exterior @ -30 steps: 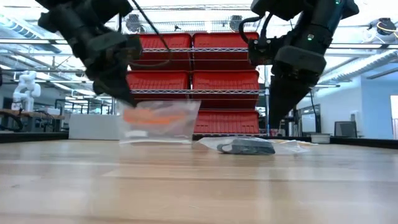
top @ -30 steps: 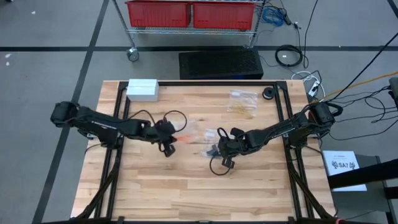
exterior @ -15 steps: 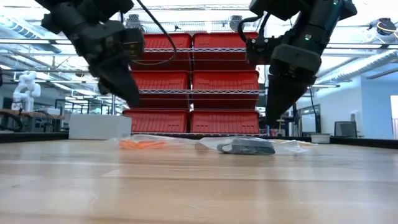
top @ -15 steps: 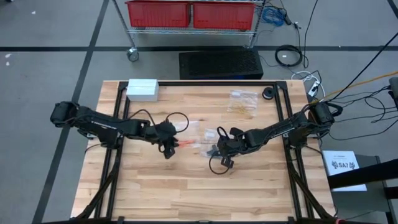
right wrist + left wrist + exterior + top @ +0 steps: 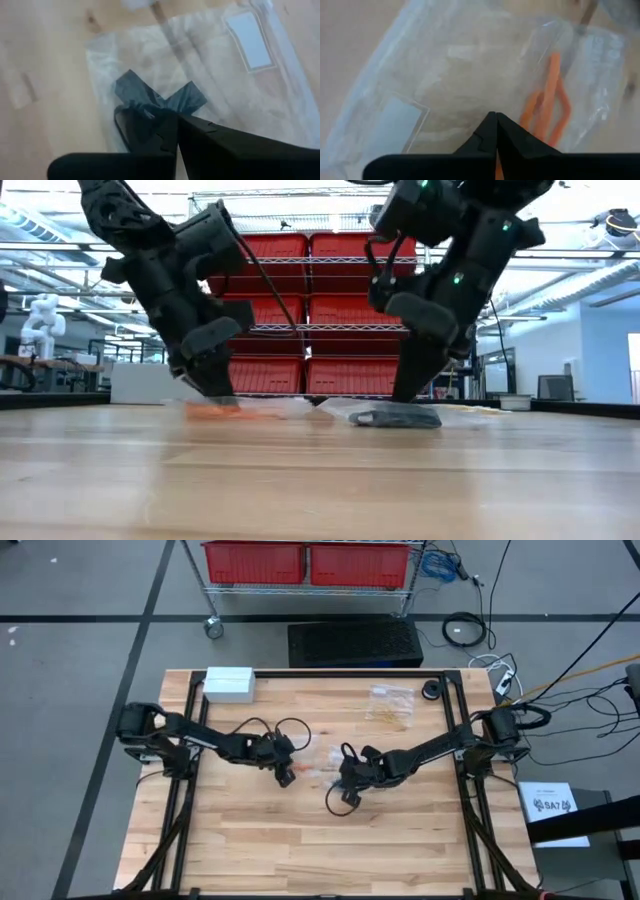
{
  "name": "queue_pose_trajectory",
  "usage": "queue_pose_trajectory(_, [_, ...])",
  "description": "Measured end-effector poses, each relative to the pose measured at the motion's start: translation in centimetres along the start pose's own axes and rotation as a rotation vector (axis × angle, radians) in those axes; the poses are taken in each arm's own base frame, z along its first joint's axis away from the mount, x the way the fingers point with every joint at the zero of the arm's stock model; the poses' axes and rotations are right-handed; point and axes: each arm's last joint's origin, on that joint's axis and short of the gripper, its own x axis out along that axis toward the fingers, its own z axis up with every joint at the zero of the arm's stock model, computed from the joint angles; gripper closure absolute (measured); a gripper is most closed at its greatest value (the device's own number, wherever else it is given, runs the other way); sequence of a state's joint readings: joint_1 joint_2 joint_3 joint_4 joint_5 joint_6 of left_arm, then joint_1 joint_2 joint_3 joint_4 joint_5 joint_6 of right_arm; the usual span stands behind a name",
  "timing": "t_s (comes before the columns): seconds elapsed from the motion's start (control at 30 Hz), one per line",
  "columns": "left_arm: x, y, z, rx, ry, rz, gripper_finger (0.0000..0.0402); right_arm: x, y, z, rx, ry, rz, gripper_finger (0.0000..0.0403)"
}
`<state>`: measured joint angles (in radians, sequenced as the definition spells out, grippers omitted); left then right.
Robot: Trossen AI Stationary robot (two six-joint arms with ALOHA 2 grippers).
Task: Sort rubber bands
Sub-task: Adjust the zip lock bags
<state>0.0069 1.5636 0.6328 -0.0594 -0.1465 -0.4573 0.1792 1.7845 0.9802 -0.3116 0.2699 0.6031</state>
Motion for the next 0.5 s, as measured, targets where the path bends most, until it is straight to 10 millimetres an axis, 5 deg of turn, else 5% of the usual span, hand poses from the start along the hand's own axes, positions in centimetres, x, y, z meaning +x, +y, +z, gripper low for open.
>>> queue_pose_trajectory(0.5, [-3.5, 0.0, -1.5, 0.047, 0.086, 0.116, 0.0397, 1.1, -2.3, 2.6, -0.124, -0.078, 0.056, 0.0403])
